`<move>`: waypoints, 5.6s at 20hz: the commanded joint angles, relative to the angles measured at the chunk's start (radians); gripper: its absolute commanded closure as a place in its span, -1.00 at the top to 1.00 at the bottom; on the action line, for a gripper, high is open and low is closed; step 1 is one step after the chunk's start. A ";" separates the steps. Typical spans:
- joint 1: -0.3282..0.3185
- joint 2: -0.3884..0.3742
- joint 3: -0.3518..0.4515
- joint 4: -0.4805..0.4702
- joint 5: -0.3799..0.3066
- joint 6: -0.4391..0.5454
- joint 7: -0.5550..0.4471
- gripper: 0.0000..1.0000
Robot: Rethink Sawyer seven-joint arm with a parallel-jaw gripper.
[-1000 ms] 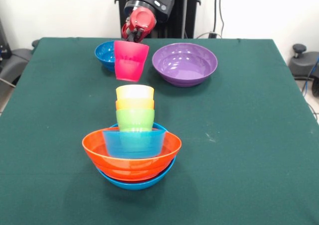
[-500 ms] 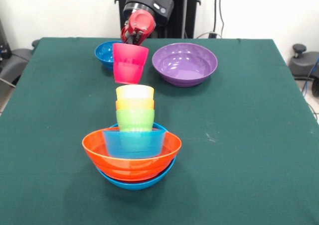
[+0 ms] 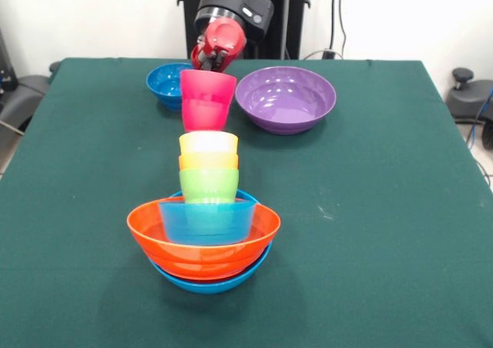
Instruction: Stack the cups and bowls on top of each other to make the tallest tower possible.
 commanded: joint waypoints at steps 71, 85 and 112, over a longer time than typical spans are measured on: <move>0.039 0.008 0.101 -0.320 -0.020 0.356 0.058 1.00; 0.056 -0.294 0.128 -0.170 0.007 0.701 0.080 1.00; 0.153 -0.500 0.074 -0.139 0.137 1.045 0.061 1.00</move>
